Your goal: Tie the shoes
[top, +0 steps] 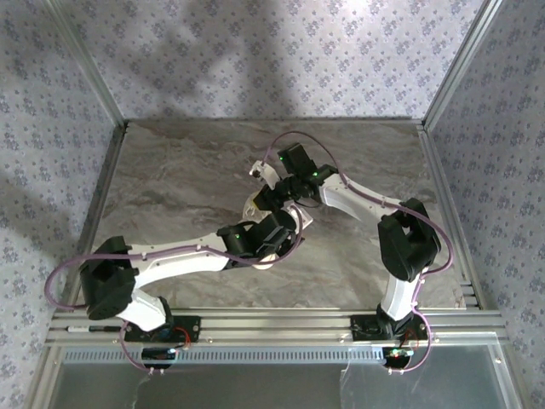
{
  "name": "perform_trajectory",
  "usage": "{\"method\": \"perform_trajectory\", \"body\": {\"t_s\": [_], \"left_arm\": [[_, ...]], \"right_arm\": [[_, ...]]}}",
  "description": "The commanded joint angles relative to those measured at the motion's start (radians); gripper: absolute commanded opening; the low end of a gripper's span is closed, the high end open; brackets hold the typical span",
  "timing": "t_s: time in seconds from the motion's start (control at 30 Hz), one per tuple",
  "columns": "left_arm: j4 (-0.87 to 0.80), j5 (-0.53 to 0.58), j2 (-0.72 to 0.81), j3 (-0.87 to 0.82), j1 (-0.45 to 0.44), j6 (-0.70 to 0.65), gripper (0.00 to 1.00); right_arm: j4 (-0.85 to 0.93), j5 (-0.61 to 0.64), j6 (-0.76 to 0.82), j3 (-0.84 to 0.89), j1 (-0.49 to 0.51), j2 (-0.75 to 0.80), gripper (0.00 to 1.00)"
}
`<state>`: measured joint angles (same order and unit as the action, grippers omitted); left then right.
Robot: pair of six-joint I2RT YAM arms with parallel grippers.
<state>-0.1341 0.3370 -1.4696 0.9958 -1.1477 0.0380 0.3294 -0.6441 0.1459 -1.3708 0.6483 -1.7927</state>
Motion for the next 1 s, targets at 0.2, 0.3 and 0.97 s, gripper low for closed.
{"method": "perform_trajectory", "body": {"t_s": [0.2,0.3,0.97], "left_arm": [[-0.021,-0.017,0.352,-0.049,0.114,-0.02,0.5],[0.012,-0.109,0.476,-0.155,0.249,0.061,0.5],[0.502,-0.42,0.421,-0.525,0.474,-0.123,0.53]], "right_arm": [[-0.038,0.031,0.013,0.073,0.014,0.087,0.0],[-0.045,0.039,0.015,0.084,0.024,0.096,0.0],[0.046,0.125,-0.076,0.014,0.053,0.081,0.0]]}}
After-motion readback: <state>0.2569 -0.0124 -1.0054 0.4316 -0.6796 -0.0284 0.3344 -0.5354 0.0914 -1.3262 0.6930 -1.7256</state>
